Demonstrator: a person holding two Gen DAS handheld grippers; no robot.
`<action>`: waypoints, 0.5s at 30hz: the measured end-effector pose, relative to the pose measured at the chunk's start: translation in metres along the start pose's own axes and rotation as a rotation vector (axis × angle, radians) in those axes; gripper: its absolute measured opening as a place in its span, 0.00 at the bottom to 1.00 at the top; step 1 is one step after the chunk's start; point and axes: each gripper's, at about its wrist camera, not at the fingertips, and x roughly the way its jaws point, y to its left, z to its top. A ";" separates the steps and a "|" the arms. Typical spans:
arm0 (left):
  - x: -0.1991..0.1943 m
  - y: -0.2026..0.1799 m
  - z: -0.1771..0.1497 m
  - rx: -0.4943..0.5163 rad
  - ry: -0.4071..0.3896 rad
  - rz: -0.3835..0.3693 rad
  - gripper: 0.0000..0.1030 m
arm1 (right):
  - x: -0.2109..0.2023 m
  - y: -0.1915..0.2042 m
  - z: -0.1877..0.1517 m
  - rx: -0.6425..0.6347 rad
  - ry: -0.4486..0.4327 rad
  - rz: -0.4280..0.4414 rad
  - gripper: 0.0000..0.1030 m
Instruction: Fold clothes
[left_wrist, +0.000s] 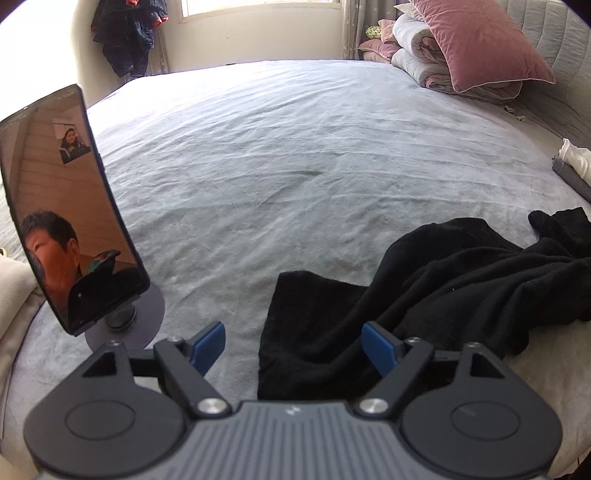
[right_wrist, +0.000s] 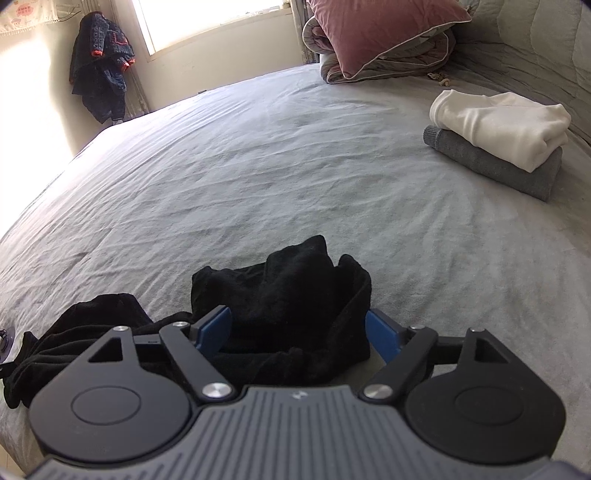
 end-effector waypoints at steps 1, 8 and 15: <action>0.002 -0.003 0.004 0.004 -0.003 -0.012 0.80 | 0.001 0.003 0.002 -0.005 -0.001 0.006 0.81; 0.022 -0.026 0.029 0.026 -0.051 -0.091 0.79 | 0.010 0.030 0.015 -0.100 -0.041 0.038 0.81; 0.052 -0.060 0.052 0.062 -0.044 -0.175 0.71 | 0.037 0.053 0.021 -0.147 -0.026 0.095 0.80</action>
